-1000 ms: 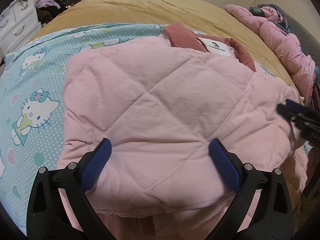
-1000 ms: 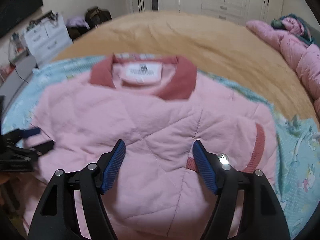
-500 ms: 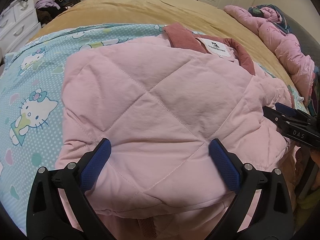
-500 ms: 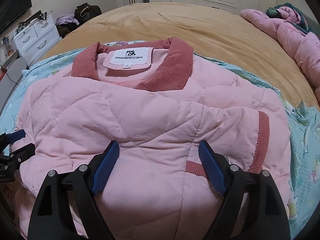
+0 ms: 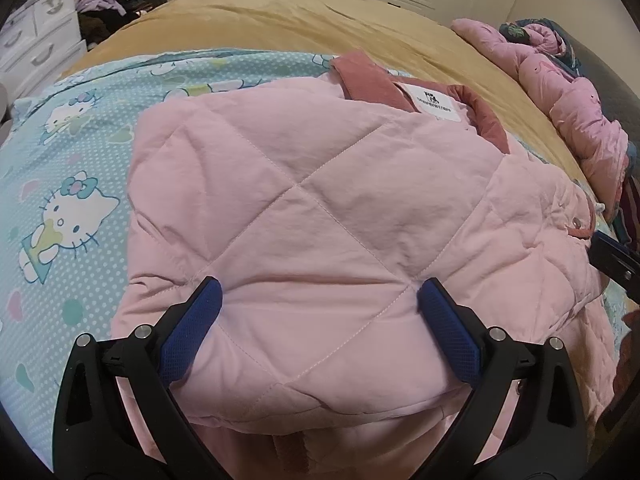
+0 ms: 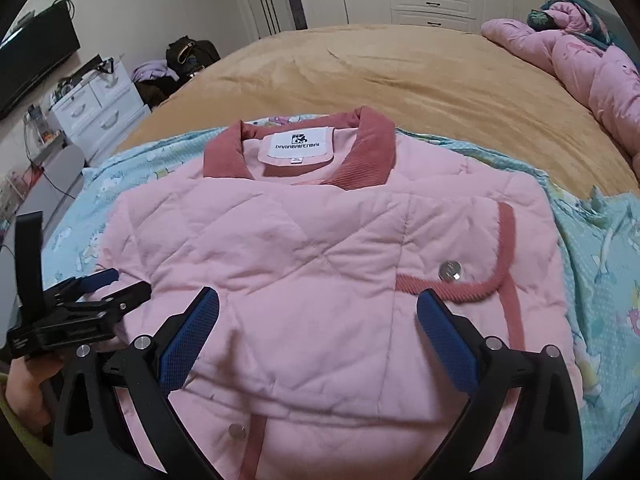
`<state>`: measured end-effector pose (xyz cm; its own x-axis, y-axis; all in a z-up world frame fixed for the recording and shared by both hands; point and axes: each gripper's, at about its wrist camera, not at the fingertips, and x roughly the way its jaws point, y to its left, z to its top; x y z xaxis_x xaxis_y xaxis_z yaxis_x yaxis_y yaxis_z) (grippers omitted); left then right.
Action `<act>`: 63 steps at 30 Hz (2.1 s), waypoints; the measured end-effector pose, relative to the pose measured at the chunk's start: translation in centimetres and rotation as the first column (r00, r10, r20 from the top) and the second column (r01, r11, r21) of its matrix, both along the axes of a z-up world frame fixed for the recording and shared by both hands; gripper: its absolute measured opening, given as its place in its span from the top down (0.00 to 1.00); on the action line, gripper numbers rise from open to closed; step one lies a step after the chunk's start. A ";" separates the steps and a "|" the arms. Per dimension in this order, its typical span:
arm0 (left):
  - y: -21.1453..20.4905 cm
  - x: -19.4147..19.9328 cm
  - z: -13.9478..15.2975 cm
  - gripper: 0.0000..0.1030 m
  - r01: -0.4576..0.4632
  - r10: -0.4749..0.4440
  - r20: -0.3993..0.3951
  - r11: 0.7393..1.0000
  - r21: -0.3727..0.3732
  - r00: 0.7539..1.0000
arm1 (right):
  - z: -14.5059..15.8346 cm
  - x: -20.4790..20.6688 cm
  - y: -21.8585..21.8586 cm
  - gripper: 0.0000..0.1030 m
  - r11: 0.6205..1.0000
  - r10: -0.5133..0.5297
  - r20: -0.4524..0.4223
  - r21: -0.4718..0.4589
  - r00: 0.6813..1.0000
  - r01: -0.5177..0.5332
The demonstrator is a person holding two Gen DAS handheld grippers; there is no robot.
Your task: Fold large clothes
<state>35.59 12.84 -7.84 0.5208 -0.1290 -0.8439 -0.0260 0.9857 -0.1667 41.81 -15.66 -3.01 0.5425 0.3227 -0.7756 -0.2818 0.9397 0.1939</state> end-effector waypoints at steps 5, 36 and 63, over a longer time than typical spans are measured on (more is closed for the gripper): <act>-0.1 -0.2 0.6 0.09 -0.006 0.006 -0.008 1.000 0.010 1.000 | 1.0 -1.2 -1.2 0.04 0.998 -0.021 0.005 0.055 1.000 0.021; -2.0 -8.2 12.6 0.09 0.036 -0.016 0.189 0.995 -0.098 0.982 | 7.9 -7.4 -4.1 0.04 0.983 -0.045 0.122 0.182 0.991 0.023; -2.9 -17.1 16.4 0.09 0.065 -0.051 0.308 0.997 -0.036 0.950 | 13.3 -16.2 -5.7 0.04 0.980 -0.018 0.287 0.193 0.958 -0.039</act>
<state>18.53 9.94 8.60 0.7440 -0.2004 -0.6375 0.0899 0.9753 -0.2016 25.60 -21.33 10.25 0.7278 0.4587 -0.5098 -0.3621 0.8883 0.2825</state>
